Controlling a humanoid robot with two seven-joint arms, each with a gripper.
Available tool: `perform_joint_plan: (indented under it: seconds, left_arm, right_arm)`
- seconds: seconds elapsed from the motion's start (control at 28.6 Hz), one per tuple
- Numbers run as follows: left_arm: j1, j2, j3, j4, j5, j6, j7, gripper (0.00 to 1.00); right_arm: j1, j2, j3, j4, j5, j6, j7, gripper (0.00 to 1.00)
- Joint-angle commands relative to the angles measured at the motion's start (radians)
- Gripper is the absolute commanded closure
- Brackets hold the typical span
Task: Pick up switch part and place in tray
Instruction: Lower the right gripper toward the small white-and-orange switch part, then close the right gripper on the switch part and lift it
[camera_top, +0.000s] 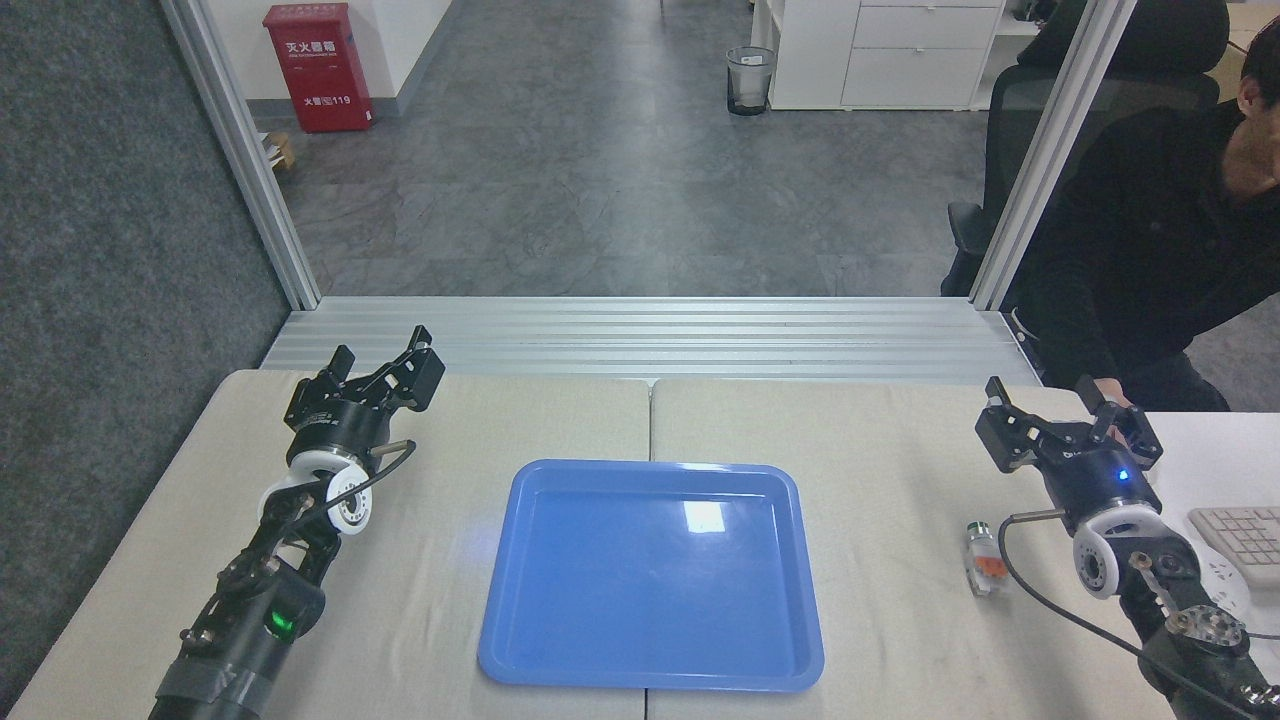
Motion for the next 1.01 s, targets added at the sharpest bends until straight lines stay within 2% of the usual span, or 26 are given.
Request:
perform_joint_plan:
  seconds: [0.0, 0.77, 0.98]
  left_arm:
    - [0.000, 0.000, 0.000, 0.000, 0.001, 0.001, 0.000, 0.00]
    - [0.000, 0.000, 0.000, 0.000, -0.001, -0.001, 0.000, 0.00]
    - [0.000, 0.000, 0.000, 0.000, -0.001, 0.001, 0.000, 0.00]
  right_arm:
    - [0.001, -0.036, -0.002, -0.005, -0.004, 0.002, 0.001, 0.01]
    - [0.002, -0.027, 0.016, -0.008, -0.008, 0.000, 0.007, 0.01]
    - [0.074, -0.013, 0.022, -0.008, -0.008, -0.004, 0.008, 0.01]
